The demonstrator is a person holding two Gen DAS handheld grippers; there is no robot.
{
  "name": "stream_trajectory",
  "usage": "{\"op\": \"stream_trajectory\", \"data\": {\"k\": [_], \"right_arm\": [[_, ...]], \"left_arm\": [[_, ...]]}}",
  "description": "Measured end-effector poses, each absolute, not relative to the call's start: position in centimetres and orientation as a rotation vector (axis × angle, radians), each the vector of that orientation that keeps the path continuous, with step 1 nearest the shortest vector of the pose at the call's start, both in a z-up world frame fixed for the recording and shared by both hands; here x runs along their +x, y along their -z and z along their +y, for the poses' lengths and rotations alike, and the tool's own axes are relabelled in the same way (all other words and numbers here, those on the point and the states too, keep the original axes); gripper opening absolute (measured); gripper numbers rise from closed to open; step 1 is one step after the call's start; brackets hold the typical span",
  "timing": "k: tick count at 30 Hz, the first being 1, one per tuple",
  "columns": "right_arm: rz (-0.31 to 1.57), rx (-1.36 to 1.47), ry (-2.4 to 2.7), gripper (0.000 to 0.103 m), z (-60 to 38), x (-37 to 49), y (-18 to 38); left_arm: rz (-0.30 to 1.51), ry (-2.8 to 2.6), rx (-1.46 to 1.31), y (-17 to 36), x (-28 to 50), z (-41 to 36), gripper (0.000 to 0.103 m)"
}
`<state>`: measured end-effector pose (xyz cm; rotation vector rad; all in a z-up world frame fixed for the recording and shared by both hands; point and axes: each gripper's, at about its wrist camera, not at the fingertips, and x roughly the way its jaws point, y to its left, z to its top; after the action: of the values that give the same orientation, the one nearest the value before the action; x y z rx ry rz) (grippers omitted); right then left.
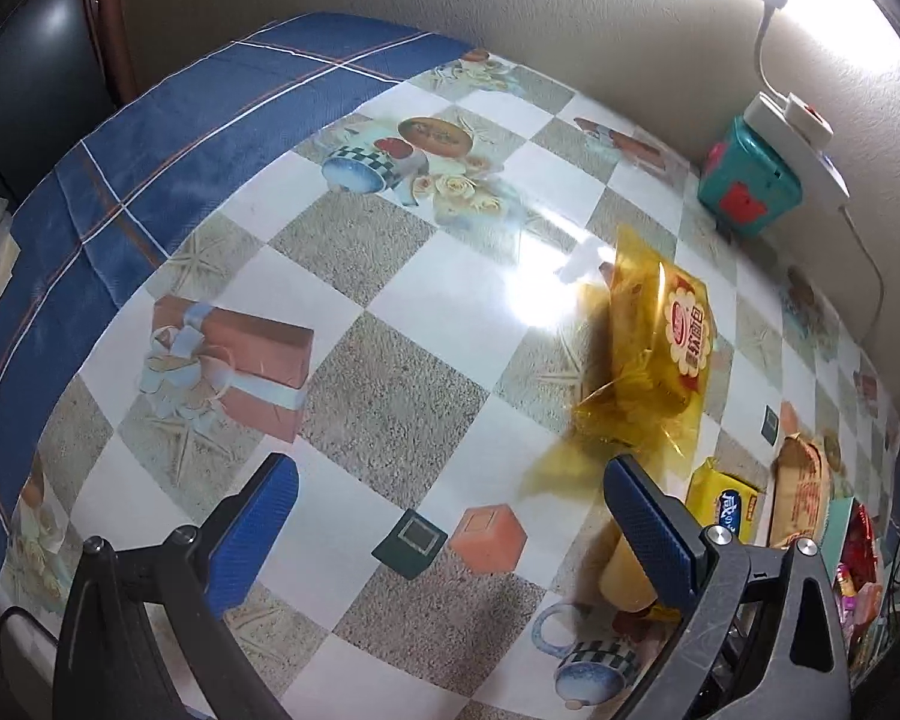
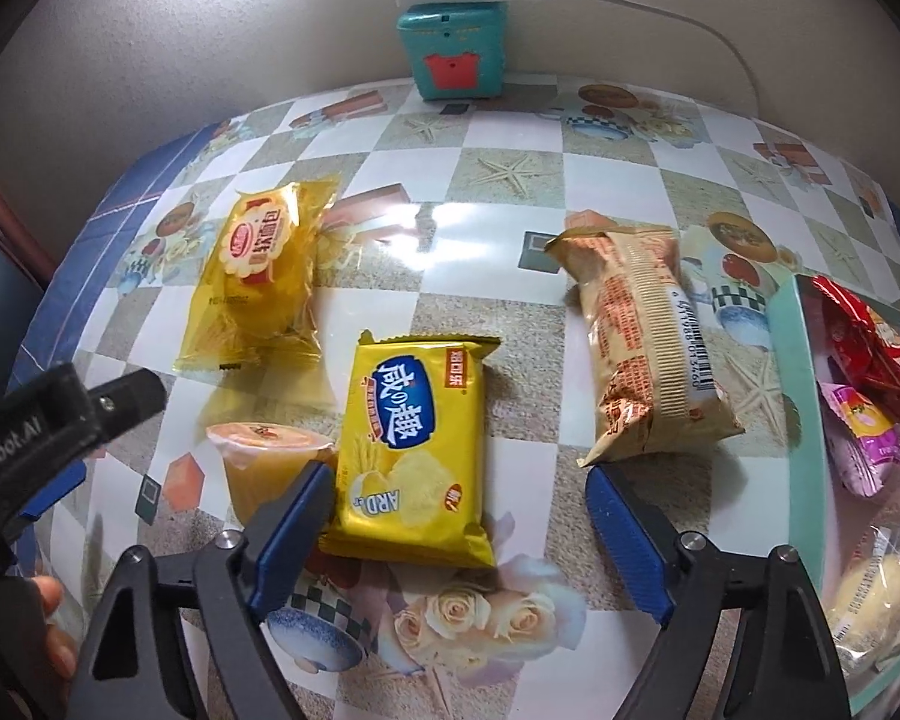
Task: Organize snacks
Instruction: 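Grasp orange jelly cup with left tool while right tool grasps yellow cracker pack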
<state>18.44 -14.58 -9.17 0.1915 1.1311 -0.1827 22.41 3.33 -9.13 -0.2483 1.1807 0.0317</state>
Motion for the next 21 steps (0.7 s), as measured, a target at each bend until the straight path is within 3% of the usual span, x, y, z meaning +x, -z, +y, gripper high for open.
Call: {"op": "stream_trajectory", "data": {"k": [6, 9, 15, 21], "right_arm": [[1.143, 0.152, 0.177, 0.082, -13.8, 18.7, 9.9], [1.139, 0.142, 0.182, 0.076, -13.7, 18.6, 9.9], [1.132, 0.136, 0.167, 0.058, -13.8, 18.3, 9.7], [1.127, 0.144, 0.147, 0.056, -13.9, 18.2, 9.5]], "left_arm": [[1.15, -0.026, -0.294, 8.8, 22.5, 3.6, 0.102], [1.164, 0.024, -0.371, 8.8, 22.4, 3.7, 0.101], [1.158, 0.057, -0.258, 7.6, 22.0, 1.7, 0.102], [1.186, 0.124, -0.283, 7.4, 21.7, 0.8, 0.102]]}}
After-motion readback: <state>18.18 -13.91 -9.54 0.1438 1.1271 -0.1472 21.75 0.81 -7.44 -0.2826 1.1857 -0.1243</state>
